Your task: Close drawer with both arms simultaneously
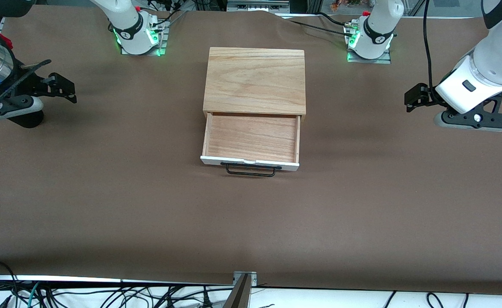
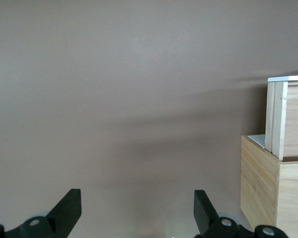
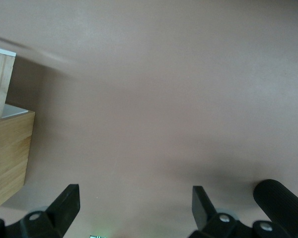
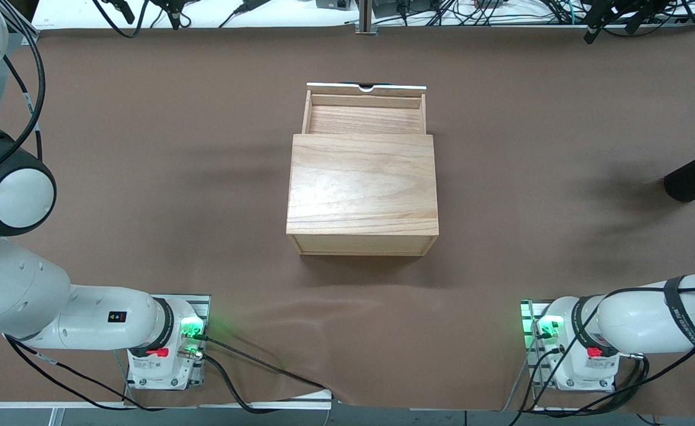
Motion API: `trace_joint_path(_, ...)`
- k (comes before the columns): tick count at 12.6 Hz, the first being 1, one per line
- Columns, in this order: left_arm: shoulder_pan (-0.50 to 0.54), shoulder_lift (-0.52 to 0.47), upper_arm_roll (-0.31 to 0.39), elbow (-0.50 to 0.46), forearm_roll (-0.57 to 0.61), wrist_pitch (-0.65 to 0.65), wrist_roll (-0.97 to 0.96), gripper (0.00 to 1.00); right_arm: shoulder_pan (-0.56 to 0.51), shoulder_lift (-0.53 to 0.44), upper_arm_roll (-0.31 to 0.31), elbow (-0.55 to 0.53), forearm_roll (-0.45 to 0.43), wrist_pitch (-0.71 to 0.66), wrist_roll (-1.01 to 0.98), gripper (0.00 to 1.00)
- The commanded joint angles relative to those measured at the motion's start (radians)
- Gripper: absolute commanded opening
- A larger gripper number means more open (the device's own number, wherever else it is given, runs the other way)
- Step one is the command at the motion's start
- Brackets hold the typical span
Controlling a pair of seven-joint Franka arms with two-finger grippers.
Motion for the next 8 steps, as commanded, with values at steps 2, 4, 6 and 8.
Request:
trace_joint_path(2, 0.022, 0.006, 0.001, 0.02, -0.055, -0.002, 0.017, 1.0, -0.003, 0.011, 0.003, 0.034, -0.012, -0.035, 0.026, 1.0)
trace_joint_path(4, 0.071, -0.035, -0.003, -0.043, -0.092, 0.017, 0.018, 1.0, -0.001, 0.013, 0.004, 0.035, -0.016, -0.034, 0.024, 1.0)
trace_joint_path(6, 0.07, -0.125, -0.012, -0.178, -0.082, 0.116, 0.018, 1.0, -0.001, 0.014, 0.004, 0.04, -0.016, -0.028, 0.023, 1.0)
trace_joint_path(8, 0.071, -0.133, -0.012, -0.186, -0.08, 0.113, 0.07, 1.0, -0.003, 0.016, 0.003, 0.051, -0.012, -0.028, 0.006, 1.0)
